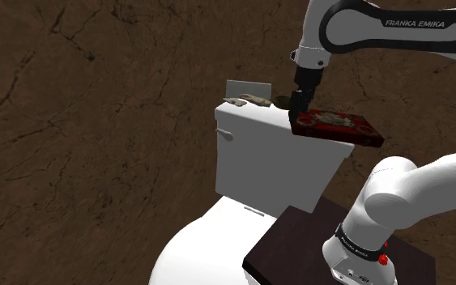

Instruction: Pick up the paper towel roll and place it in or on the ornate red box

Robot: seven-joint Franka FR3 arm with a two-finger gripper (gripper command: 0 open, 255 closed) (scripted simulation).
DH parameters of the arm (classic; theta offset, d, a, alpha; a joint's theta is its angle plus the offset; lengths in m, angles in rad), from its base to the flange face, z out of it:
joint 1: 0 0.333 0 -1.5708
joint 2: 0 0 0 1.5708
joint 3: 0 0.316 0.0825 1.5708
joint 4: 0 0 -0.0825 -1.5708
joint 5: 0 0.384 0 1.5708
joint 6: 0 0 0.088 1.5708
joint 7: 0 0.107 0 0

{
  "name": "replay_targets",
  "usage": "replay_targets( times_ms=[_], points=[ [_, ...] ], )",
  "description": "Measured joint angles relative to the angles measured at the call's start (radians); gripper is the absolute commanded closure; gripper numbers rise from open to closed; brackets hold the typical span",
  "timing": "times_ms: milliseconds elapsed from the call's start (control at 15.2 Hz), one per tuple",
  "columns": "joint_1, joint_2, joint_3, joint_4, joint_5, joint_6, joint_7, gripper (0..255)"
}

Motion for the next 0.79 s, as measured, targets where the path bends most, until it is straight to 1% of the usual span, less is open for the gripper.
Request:
replay_targets(
  times_ms=[66,198,396,528,792],
  points=[
    [0.0,0.0,0.0,0.0,0.0,0.0,0.0,0],
    [-0.001,0.027,-0.01,0.009,-0.033,0.025,-0.035,0],
    [-0.005,0.079,-0.034,0.013,-0.109,0.095,-0.114,0],
    [-0.007,0.129,-0.05,0.045,-0.16,0.133,-0.17,0],
    [-0.013,0.209,-0.08,0.066,-0.259,0.239,-0.269,0]
  ],
)
